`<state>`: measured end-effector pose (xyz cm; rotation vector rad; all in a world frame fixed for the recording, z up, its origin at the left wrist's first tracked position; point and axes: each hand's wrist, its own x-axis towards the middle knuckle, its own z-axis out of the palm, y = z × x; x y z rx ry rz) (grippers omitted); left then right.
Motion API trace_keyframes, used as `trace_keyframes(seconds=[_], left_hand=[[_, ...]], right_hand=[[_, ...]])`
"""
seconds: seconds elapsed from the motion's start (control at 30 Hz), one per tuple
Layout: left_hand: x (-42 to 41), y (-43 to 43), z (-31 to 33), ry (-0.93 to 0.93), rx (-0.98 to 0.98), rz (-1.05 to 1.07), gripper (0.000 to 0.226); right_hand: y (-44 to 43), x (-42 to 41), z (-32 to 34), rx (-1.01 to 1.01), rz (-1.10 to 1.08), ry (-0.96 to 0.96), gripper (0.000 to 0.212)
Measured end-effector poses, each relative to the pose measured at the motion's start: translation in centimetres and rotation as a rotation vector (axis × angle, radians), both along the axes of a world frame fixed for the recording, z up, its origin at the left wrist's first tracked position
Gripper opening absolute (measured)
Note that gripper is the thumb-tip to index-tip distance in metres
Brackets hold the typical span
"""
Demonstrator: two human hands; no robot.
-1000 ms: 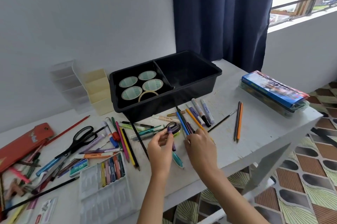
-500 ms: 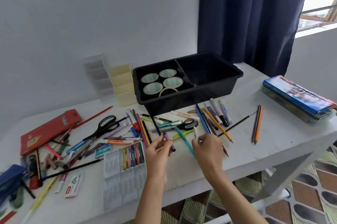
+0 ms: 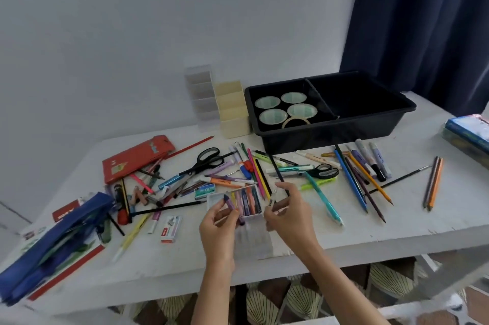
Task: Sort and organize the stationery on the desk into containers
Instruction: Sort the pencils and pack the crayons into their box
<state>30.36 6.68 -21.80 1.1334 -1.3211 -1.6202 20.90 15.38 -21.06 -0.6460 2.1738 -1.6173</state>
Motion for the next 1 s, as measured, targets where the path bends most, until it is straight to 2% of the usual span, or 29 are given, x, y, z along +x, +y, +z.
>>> trace_keyframes(seconds=[0.37, 0.73, 0.9, 1.0], left_hand=[[3.4, -4.0, -0.3, -0.019, -0.043, 0.044, 0.034], [1.4, -5.8, -0.9, -0.286, -0.302, -0.111, 0.036], [1.2, -6.2, -1.8, -0.358, -0.372, -0.142, 0.037], [1.1, -6.4, -2.0, -0.395, -0.436, -0.170, 0.037]], right_hand=[[-5.8, 2.3, -0.7, -0.059, 0.095, 0.065, 0.049], [-7.7, 2.4, -3.9, 0.304, 0.209, 0.573, 0.050], [-7.9, 2.7, -5.6, 0.236, 0.132, 0.709, 0.022], [-7.9, 2.7, -5.8, 0.201, 0.117, 0.718, 0.030]])
